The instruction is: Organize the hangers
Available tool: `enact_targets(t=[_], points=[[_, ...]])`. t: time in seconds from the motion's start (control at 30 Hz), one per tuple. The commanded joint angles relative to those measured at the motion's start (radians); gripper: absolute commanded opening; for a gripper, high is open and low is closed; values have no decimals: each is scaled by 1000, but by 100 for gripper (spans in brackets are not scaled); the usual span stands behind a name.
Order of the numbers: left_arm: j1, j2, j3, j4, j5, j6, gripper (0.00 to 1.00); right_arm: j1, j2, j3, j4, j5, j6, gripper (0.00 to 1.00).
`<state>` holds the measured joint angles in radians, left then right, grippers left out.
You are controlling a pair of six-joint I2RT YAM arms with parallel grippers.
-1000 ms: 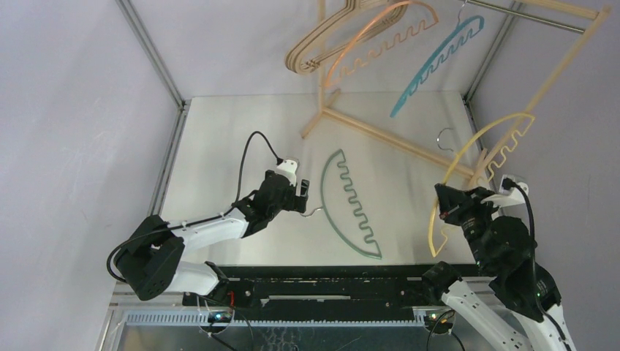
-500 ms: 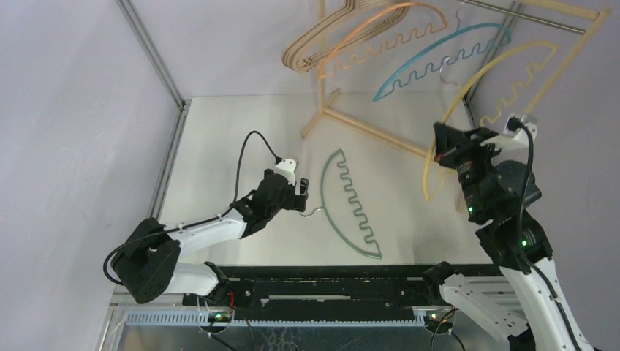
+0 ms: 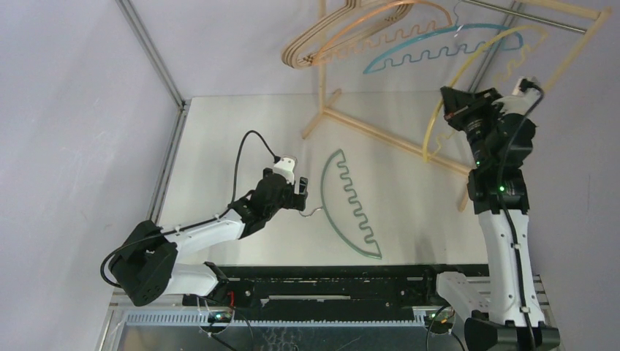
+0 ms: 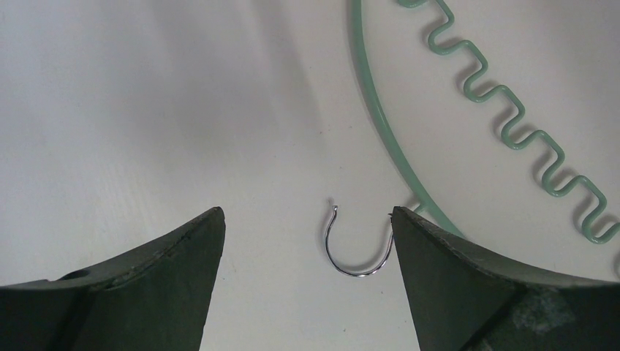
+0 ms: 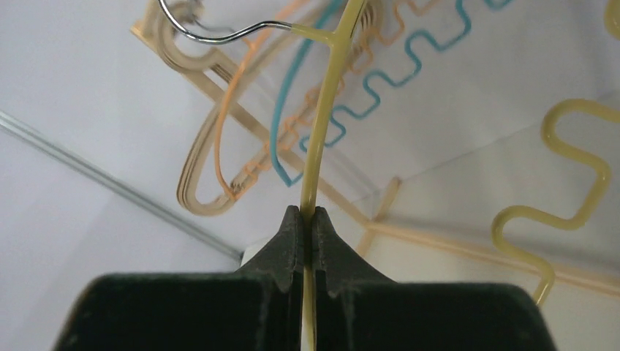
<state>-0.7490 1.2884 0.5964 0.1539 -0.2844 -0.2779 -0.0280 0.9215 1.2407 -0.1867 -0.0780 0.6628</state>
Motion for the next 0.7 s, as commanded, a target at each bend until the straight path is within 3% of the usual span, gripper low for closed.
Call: enact_targets(t=[0.0,0.67], points=[[11,-24,12,10,-17,22,89,-4,3,-67,157,-149,112,0],[14,33,31,8,-15,27,88,-185,26,-80,303,-226,167,0]])
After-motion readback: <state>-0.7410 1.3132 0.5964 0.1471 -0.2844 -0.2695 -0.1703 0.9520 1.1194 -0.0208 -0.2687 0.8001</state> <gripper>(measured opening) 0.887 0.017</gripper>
